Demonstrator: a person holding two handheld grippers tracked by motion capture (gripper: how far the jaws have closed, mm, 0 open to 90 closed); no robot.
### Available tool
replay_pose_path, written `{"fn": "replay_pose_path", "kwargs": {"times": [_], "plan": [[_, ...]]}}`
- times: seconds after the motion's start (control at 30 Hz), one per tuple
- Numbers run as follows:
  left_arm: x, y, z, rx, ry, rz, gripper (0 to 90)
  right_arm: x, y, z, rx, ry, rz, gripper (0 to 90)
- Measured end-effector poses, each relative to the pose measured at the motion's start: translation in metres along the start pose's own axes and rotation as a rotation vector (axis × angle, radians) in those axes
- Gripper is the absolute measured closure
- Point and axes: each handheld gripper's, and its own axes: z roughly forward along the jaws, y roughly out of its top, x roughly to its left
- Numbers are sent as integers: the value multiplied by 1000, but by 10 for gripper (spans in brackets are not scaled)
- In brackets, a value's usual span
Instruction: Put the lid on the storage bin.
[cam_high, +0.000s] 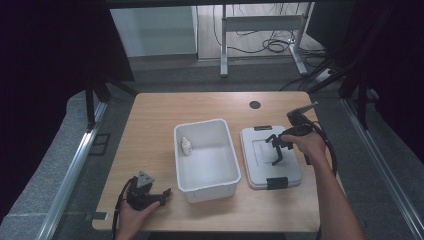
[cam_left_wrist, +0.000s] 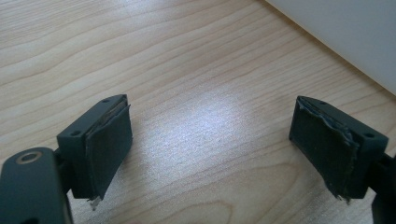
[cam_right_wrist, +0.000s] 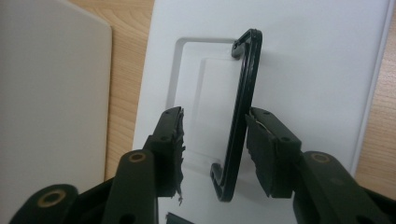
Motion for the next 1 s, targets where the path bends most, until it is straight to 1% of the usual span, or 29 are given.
{"fn": "replay_pose_path", "kwargs": {"times": [0.07,0.13,0.2,0.27,0.43,0.5,0.6,0.63,0.7,0.83,1.0], "plan": [[0,0,0,0,0,0,130,-1,1,2,3,-4,3,597],[0,0,0,0,0,1,130,-4,4,6,15,-18,14,640],[0,0,0,0,-1,0,129,-5,5,7,17,-23,12,647],[0,0,0,0,-2,2,129,-7,5,11,38,-40,19,675],[0,0,0,1,-1,2,129,-7,6,16,58,-38,27,713],[0,0,0,1,-1,2,128,-6,6,19,67,-41,24,748],[0,0,0,0,-1,2,128,-4,7,22,76,-55,31,809],[0,0,0,0,-1,2,129,-4,7,23,78,-53,37,826],[0,0,0,1,-1,2,128,-4,7,23,77,-52,54,838],[0,0,0,0,-1,2,129,-8,6,23,74,-36,87,847],[0,0,0,1,-1,2,129,-7,5,21,65,-39,92,851]]}}
